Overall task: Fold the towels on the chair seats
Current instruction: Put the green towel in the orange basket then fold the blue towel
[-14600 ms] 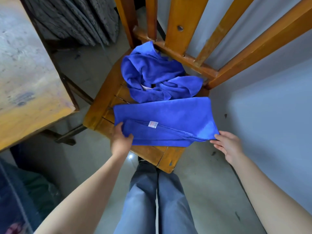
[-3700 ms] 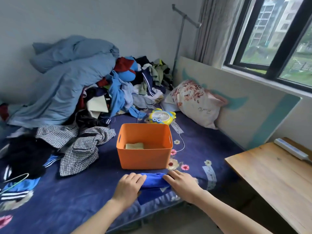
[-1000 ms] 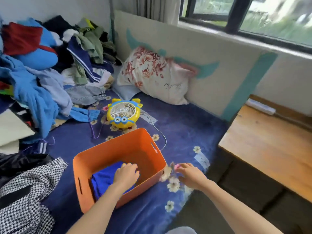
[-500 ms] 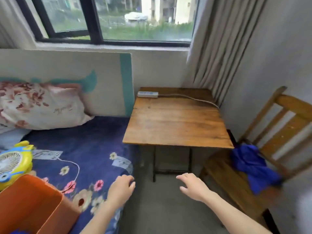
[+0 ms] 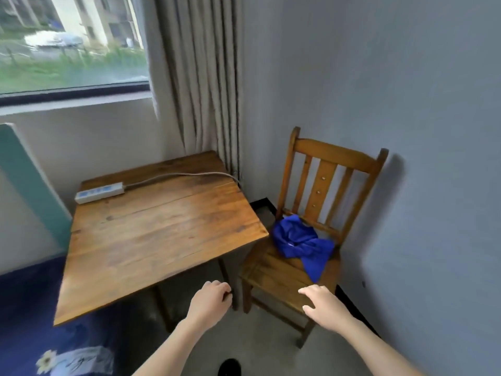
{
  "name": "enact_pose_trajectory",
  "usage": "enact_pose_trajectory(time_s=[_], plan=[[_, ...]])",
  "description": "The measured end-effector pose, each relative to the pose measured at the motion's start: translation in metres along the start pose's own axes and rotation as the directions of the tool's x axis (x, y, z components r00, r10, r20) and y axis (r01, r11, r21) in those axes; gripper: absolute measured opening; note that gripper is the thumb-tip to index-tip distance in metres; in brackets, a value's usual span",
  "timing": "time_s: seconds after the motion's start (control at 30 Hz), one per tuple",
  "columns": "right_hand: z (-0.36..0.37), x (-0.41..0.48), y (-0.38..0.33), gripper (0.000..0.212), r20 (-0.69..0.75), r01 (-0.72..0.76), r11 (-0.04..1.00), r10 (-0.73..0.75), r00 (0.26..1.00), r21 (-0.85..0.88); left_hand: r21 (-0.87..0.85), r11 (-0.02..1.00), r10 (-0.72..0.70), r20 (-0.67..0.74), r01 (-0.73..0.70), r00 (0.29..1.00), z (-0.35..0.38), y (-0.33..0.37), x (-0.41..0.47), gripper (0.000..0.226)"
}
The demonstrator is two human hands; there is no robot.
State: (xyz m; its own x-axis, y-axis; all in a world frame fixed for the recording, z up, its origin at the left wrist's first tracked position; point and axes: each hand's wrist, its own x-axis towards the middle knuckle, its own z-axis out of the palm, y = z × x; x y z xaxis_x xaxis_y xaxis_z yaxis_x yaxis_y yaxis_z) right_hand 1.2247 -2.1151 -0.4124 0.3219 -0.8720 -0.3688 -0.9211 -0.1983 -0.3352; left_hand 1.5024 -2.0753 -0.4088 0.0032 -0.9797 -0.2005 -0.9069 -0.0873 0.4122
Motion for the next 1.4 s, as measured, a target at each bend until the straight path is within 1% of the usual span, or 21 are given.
enact_pose_trajectory(time_s=[0.17, 0.3, 0.4, 0.57, 0.73, 0.9, 1.07, 1.2, 1.4], plan=[[-0.025, 0.028, 0.024, 0.045, -0.039, -0.117, 0.993, 0.118, 0.992, 0.017, -0.008, 0.991, 0.132, 0.049, -0.132, 0.990, -0.002, 0.012, 0.070, 0.028], [-0.053, 0.061, 0.031, 0.045, -0.053, -0.203, 0.979, 0.203, 0.978, 0.006, -0.050, 0.974, 0.223, 0.063, -0.220, 0.973, -0.017, 0.017, 0.135, 0.026], [-0.060, 0.078, 0.035, 0.045, -0.043, -0.284, 0.959, 0.284, 0.958, 0.003, -0.060, 0.965, 0.259, 0.085, -0.255, 0.962, -0.023, 0.020, 0.179, 0.027], [-0.050, 0.076, 0.050, 0.045, 0.011, -0.389, 0.920, 0.389, 0.921, 0.056, -0.039, 0.951, 0.307, 0.213, -0.306, 0.928, 0.002, 0.032, 0.204, 0.028], [-0.061, 0.075, 0.083, 0.046, -0.001, -0.444, 0.892, 0.446, 0.895, 0.087, -0.043, 0.936, 0.348, 0.281, -0.351, 0.894, 0.022, 0.069, 0.222, 0.028], [-0.077, 0.093, 0.122, 0.047, 0.012, -0.413, 0.904, 0.415, 0.910, 0.113, -0.020, 0.946, 0.316, 0.288, -0.325, 0.904, 0.037, 0.107, 0.240, 0.026], [-0.093, 0.126, 0.162, 0.046, 0.058, -0.321, 0.945, 0.317, 0.947, 0.067, -0.008, 0.979, 0.197, 0.278, -0.203, 0.940, 0.056, 0.135, 0.256, 0.033], [-0.094, 0.149, 0.193, 0.046, 0.122, -0.272, 0.962, 0.266, 0.956, 0.031, 0.009, 0.995, 0.092, 0.290, -0.099, 0.953, 0.083, 0.154, 0.261, 0.040], [-0.071, 0.182, 0.210, 0.047, 0.212, -0.229, 0.972, 0.214, 0.954, 0.049, 0.159, 0.987, -0.043, 0.366, -0.017, 0.930, 0.119, 0.150, 0.262, 0.045]])
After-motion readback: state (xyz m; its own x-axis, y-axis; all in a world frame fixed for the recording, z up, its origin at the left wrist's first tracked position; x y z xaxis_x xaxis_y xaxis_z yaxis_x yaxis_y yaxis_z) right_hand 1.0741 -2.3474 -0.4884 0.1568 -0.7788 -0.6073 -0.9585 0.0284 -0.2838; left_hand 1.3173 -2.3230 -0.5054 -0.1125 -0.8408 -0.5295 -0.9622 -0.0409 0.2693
